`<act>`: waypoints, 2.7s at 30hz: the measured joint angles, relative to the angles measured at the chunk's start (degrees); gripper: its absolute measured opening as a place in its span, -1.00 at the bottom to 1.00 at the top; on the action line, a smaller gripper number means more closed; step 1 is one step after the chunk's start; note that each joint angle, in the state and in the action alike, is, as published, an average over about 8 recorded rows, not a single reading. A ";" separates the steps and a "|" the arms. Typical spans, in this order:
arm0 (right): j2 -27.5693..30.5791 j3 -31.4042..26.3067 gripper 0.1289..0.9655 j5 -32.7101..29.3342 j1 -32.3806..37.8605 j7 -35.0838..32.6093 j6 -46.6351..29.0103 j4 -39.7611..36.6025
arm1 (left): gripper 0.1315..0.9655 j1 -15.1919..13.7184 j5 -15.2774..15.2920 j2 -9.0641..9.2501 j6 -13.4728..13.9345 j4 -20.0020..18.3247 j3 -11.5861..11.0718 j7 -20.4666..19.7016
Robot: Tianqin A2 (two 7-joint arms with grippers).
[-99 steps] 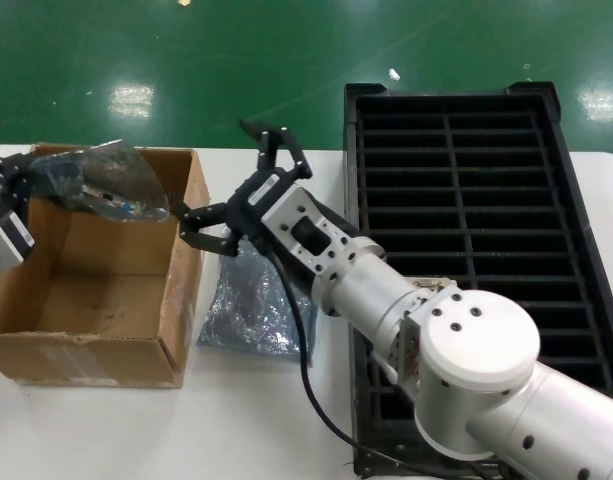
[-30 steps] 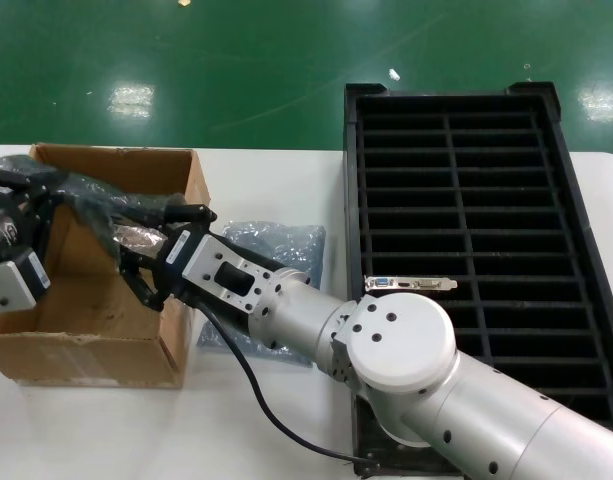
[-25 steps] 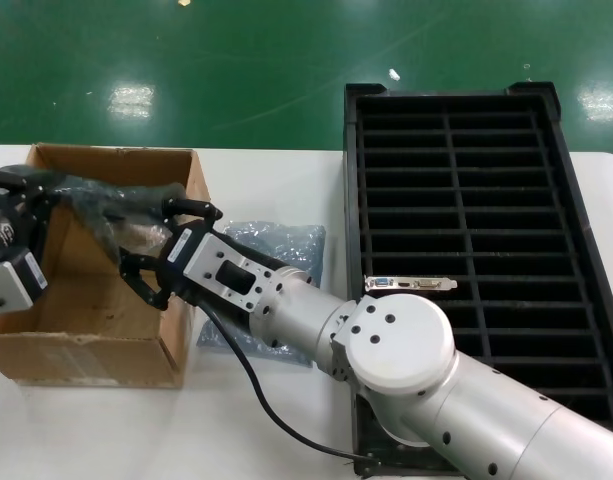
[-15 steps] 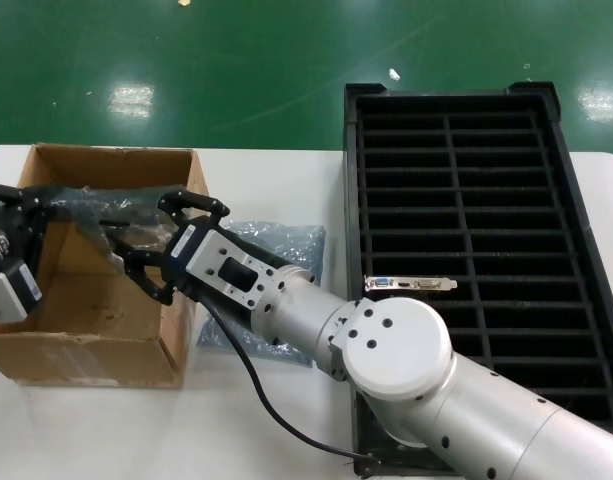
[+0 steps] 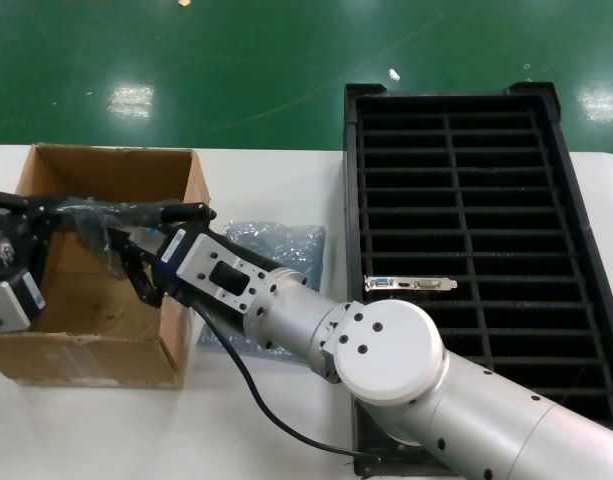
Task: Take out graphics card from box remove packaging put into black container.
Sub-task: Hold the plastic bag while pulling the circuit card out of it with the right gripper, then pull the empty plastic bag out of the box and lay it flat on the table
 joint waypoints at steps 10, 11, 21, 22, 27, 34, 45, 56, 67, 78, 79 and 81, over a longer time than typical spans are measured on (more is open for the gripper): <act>0.00 -0.17 -0.85 -0.45 -0.11 -0.26 -0.63 0.27 | -0.98 -1.67 -3.48 -0.17 -0.87 -0.41 2.19 0.49; 0.00 0.09 -0.85 -0.61 -0.23 -0.33 -0.69 0.27 | -0.98 -1.85 -3.22 -0.09 -0.84 -0.30 2.32 0.51; 0.21 5.24 -0.86 -4.84 -2.20 -0.22 -2.00 0.81 | -0.98 -3.77 6.51 2.78 0.13 3.09 1.89 1.35; 0.35 5.59 -0.86 -5.42 -2.33 0.10 -2.05 1.02 | -0.98 -3.96 7.27 3.06 0.15 3.46 1.88 1.53; 2.14 4.97 -0.86 -6.71 -2.15 2.19 -1.04 3.27 | -0.98 -4.98 10.20 4.38 0.11 5.11 1.66 2.25; 9.37 0.72 -0.86 2.21 -0.91 -2.27 3.45 11.77 | -0.98 -6.42 12.62 5.82 0.07 6.78 0.04 2.23; 32.10 -0.63 -0.86 30.14 0.83 -22.78 18.36 35.65 | -0.98 -7.52 4.93 5.46 -0.02 8.51 -1.22 -0.62; 49.88 -0.65 -0.86 42.48 3.45 -30.46 33.06 52.63 | -0.98 -10.48 -20.09 9.21 5.87 7.14 -2.40 -10.49; 57.26 -0.69 -0.86 43.50 4.31 -31.13 41.73 60.60 | -0.98 -14.39 -36.57 15.99 4.31 14.07 3.86 -28.88; 60.01 -0.66 -0.86 43.57 3.44 -30.91 45.49 63.26 | -0.98 -16.92 -34.81 18.13 -0.49 27.65 13.34 -40.55; 60.17 -0.66 -0.86 43.57 3.45 -30.98 45.69 63.31 | -0.98 -16.99 -34.60 18.15 -0.76 28.46 14.01 -41.07; 60.41 -0.66 -0.86 43.58 3.55 -31.22 46.05 63.39 | -0.98 -17.12 -34.09 18.11 -1.21 29.77 15.26 -42.04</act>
